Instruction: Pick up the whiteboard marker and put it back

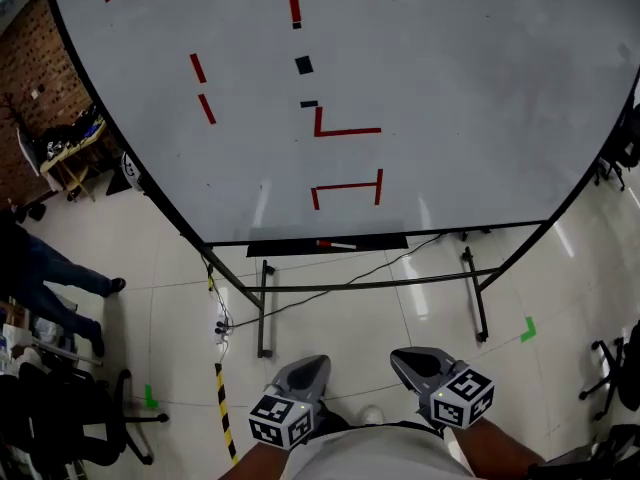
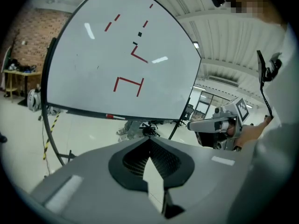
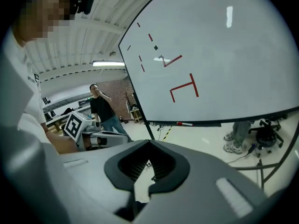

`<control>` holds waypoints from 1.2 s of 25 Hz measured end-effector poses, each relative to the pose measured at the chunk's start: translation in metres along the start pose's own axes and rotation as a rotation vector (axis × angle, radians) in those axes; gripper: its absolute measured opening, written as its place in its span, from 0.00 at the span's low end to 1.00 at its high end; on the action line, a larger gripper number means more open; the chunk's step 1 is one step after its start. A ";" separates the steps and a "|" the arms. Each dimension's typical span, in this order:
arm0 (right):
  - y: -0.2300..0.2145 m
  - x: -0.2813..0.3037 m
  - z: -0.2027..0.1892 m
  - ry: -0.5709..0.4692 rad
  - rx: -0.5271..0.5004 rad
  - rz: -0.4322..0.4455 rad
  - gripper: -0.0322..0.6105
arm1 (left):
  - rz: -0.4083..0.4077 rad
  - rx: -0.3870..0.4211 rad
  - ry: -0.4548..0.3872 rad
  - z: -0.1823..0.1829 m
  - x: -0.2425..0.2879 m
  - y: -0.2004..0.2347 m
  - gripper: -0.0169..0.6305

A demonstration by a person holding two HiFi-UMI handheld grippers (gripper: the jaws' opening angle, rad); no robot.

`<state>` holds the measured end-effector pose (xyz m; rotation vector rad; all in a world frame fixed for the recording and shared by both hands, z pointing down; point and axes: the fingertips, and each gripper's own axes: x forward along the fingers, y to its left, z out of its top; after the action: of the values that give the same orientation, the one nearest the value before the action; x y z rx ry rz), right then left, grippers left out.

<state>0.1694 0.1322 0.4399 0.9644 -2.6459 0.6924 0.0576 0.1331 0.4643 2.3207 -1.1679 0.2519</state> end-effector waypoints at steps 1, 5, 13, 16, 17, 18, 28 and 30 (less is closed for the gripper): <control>0.002 -0.007 -0.007 0.004 0.010 0.009 0.05 | 0.006 -0.016 0.007 -0.008 -0.004 -0.008 0.05; 0.015 -0.030 -0.016 0.000 0.009 0.036 0.05 | 0.034 -0.020 0.020 -0.027 -0.022 -0.032 0.05; 0.033 -0.051 -0.012 -0.052 -0.006 0.004 0.05 | 0.032 0.023 0.007 -0.017 -0.043 -0.044 0.05; 0.038 -0.049 -0.010 -0.062 0.005 -0.027 0.05 | 0.017 0.043 0.003 -0.009 -0.050 -0.039 0.05; 0.041 -0.046 -0.012 -0.061 0.012 -0.034 0.05 | 0.012 0.050 0.005 -0.008 -0.053 -0.036 0.05; 0.044 -0.043 -0.013 -0.060 0.016 -0.040 0.05 | 0.007 0.057 0.008 -0.008 -0.057 -0.033 0.05; 0.079 -0.012 -0.018 -0.052 0.031 -0.094 0.05 | -0.048 0.087 0.041 -0.002 -0.080 0.001 0.05; 0.083 -0.007 -0.020 -0.045 0.031 -0.102 0.05 | -0.057 0.089 0.041 -0.002 -0.082 0.006 0.05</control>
<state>0.1214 0.2011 0.4253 1.1273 -2.6105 0.6977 0.0035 0.1878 0.4365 2.4100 -1.0894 0.3362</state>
